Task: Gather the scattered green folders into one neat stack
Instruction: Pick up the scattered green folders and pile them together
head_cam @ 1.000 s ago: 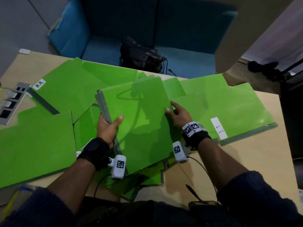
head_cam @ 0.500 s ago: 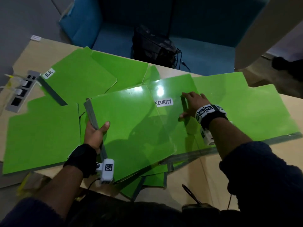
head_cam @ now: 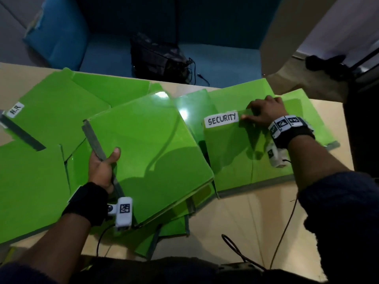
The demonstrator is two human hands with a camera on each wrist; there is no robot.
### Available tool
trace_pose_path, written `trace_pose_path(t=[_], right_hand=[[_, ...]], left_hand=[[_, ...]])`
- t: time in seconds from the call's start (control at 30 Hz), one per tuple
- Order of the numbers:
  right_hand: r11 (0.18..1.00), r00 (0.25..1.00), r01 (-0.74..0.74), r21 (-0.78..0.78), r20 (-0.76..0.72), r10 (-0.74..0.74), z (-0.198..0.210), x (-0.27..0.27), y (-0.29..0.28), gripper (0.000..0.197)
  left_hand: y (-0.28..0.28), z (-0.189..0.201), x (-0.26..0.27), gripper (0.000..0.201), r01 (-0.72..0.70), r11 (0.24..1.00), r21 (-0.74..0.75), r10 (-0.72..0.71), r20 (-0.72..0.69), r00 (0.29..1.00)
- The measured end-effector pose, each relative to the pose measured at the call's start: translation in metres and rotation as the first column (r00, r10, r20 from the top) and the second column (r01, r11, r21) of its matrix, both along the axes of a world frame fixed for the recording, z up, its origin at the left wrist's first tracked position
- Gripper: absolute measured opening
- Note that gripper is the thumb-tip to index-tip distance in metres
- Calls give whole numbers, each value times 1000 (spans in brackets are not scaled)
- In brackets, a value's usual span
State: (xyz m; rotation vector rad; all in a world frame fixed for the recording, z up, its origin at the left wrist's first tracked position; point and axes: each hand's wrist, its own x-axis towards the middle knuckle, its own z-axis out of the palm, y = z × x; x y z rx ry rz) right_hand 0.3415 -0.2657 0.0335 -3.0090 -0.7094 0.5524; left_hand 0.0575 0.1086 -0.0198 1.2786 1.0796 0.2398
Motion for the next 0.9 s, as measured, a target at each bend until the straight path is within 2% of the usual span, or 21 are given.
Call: trace_pose_path(t=[0.1, 0.33, 0.43, 0.5, 0.6, 0.67, 0.73, 0.83, 0.9], right_hand=[[988, 999, -16, -151, -36, 10, 2, 12, -36, 73], [937, 993, -120, -327, -38, 113, -24, 48, -61, 88], [944, 992, -123, -305, -18, 123, -38, 60, -55, 94], [950, 990, -139, -280, -52, 129, -47, 67, -49, 93], [965, 985, -161, -209, -98, 143, -59, 71, -41, 76], [970, 984, -165, -180, -104, 148, -63, 72, -41, 71], [972, 984, -151, -180, -124, 130, -65, 75, -43, 82], [961, 978, -164, -222, -164, 129, -67, 77, -43, 111], [935, 973, -214, -283, -147, 178, -68, 74, -41, 116]], left_hand=[[-20, -2, 19, 67, 12, 1000, 21, -12, 3, 1000], [-52, -19, 39, 72, 42, 999, 1, -42, -35, 999], [-57, -27, 38, 79, 62, 998, -3, -62, -86, 994], [-60, -30, 40, 72, 63, 998, 18, -61, -130, 990], [-60, -36, 39, 71, 54, 998, 29, -49, -157, 986], [-61, -36, 40, 75, 48, 999, 17, -44, -165, 985], [-63, -35, 42, 74, 36, 999, 17, -33, -167, 985], [-64, -35, 43, 73, 42, 999, 18, -38, -169, 985], [-63, -34, 42, 74, 57, 998, 13, -54, -174, 983]])
